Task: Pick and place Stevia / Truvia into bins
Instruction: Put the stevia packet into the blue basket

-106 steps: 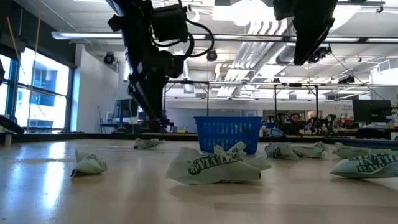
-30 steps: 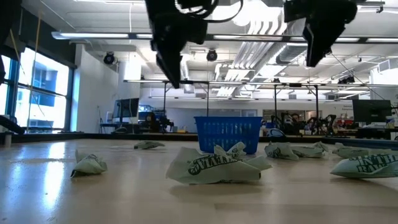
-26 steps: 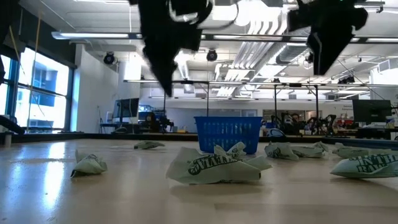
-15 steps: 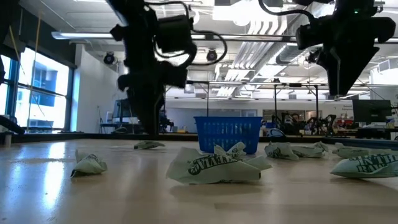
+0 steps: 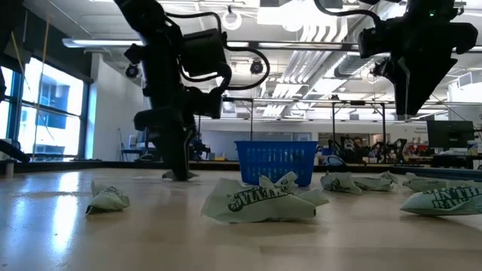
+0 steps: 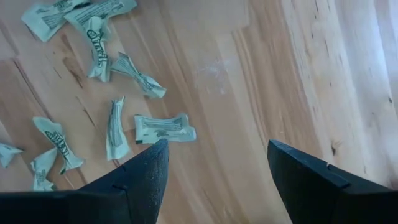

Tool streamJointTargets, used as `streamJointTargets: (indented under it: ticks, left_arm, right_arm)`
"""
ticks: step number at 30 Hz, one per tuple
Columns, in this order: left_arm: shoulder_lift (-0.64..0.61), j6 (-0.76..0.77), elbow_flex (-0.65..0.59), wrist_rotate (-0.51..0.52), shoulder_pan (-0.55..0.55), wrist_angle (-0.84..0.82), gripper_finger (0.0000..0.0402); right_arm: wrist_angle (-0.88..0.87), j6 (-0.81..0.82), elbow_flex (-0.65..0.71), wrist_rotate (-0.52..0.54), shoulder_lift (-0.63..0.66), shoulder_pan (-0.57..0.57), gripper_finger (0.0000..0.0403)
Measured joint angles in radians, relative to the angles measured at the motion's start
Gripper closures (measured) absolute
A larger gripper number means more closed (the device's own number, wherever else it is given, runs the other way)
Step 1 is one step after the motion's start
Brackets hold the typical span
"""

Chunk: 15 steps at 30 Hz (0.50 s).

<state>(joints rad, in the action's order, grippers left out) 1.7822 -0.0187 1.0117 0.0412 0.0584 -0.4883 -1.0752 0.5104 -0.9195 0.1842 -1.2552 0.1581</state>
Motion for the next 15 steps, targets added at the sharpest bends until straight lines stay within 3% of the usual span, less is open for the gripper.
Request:
streamJointTargets:
  ticks: [3,8,11,15]
  left_arm:
    - [-0.002,0.004,0.035,0.027,0.001,-0.069,0.038]
    - [-0.049,0.007,0.164,0.027,0.001,-0.197,0.0358]
    - [-0.066,-0.001,0.256,0.02,0.0,-0.227,0.0372]
    - [-0.069,-0.055,0.346,-0.071,0.01,-0.124,0.038]
  right_arm:
    - [0.0,-0.012,0.0,0.004,0.0,0.0,0.0141]
    - [-0.007,-0.019,0.0,-0.008,0.003,0.013,0.0141]
    - [-0.02,-0.018,0.0,0.004,0.008,0.031,0.0141]
    - [-0.029,-0.032,0.013,0.021,0.008,0.052,0.0141]
